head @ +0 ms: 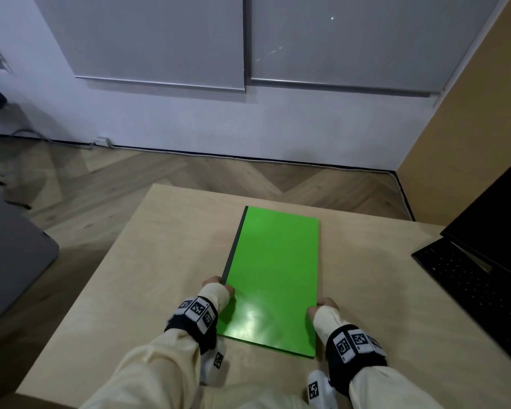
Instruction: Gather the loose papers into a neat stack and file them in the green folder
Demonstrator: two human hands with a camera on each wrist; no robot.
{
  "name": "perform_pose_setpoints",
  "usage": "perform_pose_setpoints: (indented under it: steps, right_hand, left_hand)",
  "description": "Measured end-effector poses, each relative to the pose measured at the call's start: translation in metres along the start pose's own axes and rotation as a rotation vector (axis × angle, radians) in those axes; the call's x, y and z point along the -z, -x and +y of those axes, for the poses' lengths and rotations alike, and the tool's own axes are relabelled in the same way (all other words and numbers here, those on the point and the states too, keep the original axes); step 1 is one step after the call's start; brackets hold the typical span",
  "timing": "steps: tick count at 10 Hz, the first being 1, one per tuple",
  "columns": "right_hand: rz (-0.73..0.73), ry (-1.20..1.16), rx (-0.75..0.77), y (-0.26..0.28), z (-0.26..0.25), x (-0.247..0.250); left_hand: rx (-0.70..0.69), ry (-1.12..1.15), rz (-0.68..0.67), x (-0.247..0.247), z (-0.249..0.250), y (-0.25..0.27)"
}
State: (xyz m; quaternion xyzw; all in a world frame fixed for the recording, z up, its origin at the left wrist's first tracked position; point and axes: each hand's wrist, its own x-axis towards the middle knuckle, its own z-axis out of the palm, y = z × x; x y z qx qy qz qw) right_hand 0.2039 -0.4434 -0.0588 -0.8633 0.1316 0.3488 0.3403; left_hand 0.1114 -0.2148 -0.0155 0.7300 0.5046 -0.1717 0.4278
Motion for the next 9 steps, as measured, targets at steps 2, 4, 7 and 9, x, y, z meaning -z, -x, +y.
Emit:
perform_pose_setpoints:
  steps: [2, 4, 7, 9]
  right_hand:
    - [-0.059, 0.227, -0.001, 0.036, -0.021, -0.004]
    - [-0.095, 0.437, 0.121, 0.033, -0.013, -0.005]
    - [-0.089, 0.088, 0.047, 0.036, -0.010, 0.020]
    - [-0.016, 0.101, 0.082, 0.040, -0.013, 0.036]
  left_hand:
    - [0.006, -0.002, -0.001, 0.006, -0.001, 0.000]
    - [-0.004, 0.017, -0.025, 0.004, -0.005, 0.000]
    - [0.018, -0.027, -0.049, 0.001, 0.000, 0.010]
    - [-0.005, -0.025, -0.066, 0.011, -0.023, 0.005]
